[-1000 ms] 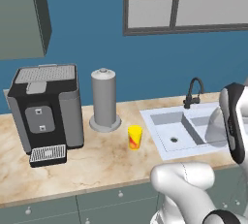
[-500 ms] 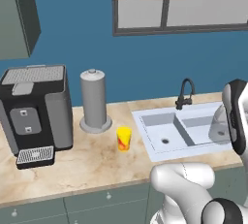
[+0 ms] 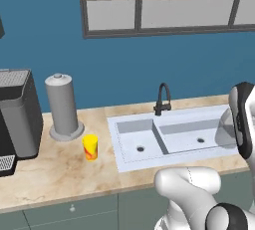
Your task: Place the cup in the left basin and the glass cup in the right basin of the sink.
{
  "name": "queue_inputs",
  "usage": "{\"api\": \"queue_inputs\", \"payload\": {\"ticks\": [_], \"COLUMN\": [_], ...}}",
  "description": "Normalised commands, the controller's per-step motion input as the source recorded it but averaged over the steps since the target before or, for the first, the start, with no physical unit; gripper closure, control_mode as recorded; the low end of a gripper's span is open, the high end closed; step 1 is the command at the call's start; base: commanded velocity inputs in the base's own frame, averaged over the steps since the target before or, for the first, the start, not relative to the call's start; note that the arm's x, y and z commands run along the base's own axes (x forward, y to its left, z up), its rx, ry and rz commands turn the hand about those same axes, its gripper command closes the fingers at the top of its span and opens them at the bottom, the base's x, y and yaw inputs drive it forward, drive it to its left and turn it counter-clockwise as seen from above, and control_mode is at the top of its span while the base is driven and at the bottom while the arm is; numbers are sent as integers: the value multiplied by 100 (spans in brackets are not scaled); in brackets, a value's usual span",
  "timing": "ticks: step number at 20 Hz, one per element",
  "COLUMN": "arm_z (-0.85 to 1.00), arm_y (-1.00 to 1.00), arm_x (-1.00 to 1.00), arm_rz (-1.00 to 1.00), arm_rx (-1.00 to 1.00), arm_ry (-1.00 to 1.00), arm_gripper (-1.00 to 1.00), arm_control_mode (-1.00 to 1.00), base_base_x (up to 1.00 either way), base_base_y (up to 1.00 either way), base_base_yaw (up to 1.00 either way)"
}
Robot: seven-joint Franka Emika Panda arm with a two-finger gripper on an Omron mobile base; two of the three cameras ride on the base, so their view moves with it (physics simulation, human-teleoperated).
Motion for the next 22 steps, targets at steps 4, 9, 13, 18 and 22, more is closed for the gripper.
{"api": "queue_inputs", "payload": {"ticks": [4,9,13,18,22], "arm_z": [0,0,0,0,-10], "arm_y": [0,0,0,0,0], "arm_x": [0,0,0,24,76], "arm_rz": [0,0,0,0,0], "arm_rx": [0,0,0,0,0], "arm_ry": [0,0,0,0,0], "arm_gripper": [100,100,100,100,100], "arm_control_mode": [100,100,100,-100,-100], "base_base_x": [33,55,47,29,0], "base_base_y": [-14,-3,-12,-2,0], "base_base_yaw": [0,1,2,0,0]}}
